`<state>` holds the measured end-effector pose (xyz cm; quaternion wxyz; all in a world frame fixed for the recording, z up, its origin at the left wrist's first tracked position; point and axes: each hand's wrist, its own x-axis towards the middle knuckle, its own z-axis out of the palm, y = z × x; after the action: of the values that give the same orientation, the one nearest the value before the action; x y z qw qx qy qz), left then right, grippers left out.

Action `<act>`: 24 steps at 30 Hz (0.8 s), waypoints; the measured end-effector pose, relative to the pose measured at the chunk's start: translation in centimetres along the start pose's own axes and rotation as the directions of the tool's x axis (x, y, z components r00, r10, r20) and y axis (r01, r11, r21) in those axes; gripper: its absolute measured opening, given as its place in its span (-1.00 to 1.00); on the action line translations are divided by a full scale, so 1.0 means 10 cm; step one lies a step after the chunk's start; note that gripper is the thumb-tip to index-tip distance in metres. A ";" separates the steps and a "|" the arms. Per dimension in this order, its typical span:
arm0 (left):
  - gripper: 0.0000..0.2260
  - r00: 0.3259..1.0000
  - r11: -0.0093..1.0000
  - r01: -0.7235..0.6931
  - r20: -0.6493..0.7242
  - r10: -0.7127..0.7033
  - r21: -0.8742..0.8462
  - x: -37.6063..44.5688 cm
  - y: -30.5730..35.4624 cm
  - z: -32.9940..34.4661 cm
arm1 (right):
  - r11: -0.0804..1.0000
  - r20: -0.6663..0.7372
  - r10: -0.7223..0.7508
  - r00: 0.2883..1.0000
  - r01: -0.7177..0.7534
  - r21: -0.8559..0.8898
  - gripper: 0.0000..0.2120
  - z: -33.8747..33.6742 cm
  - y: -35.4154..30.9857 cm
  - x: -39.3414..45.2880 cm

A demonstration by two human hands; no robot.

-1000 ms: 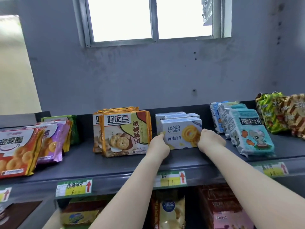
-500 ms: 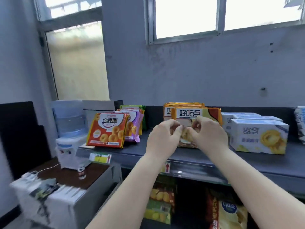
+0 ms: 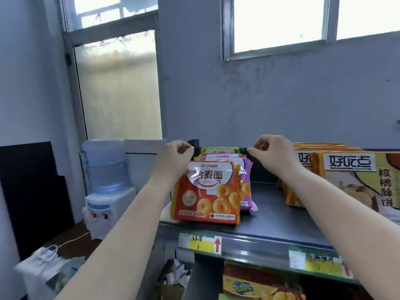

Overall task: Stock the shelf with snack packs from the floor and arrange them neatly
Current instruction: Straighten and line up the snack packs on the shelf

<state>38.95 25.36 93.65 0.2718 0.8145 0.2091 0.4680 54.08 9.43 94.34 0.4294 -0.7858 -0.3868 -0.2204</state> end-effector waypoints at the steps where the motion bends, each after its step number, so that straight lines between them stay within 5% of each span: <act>1: -0.80 1.000 1.000 0.007 0.030 -0.007 0.014 0.14 -0.14 -0.02 | 1.000 -0.012 0.025 1.000 -0.025 -0.003 -0.86 0.10 -0.01 0.08; 12: -0.63 0.908 0.973 0.229 0.363 -0.209 -0.010 1.06 -0.98 0.45 | 0.911 0.052 0.409 0.911 -0.411 0.032 -0.80 0.58 0.36 0.73; 15: -0.56 0.855 0.949 0.315 0.433 -0.285 0.002 1.15 -1.03 0.58 | 0.837 0.197 0.536 0.821 -0.547 0.003 -0.64 0.64 0.39 0.83; 19: -0.78 0.779 0.920 0.392 0.525 -0.342 0.019 1.23 -1.06 0.71 | 0.759 0.382 0.636 0.671 -0.634 -0.149 -0.52 0.79 0.37 0.91; 24: -0.87 0.821 0.908 0.378 0.519 -0.238 -0.182 1.23 -1.05 0.82 | 0.816 0.370 0.560 0.741 -0.570 -0.095 -0.70 0.83 0.35 0.98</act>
<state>51.06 38.65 91.55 0.4993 0.8140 0.1966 0.2225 62.87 19.41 94.79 0.4019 -0.8877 -0.2090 0.0820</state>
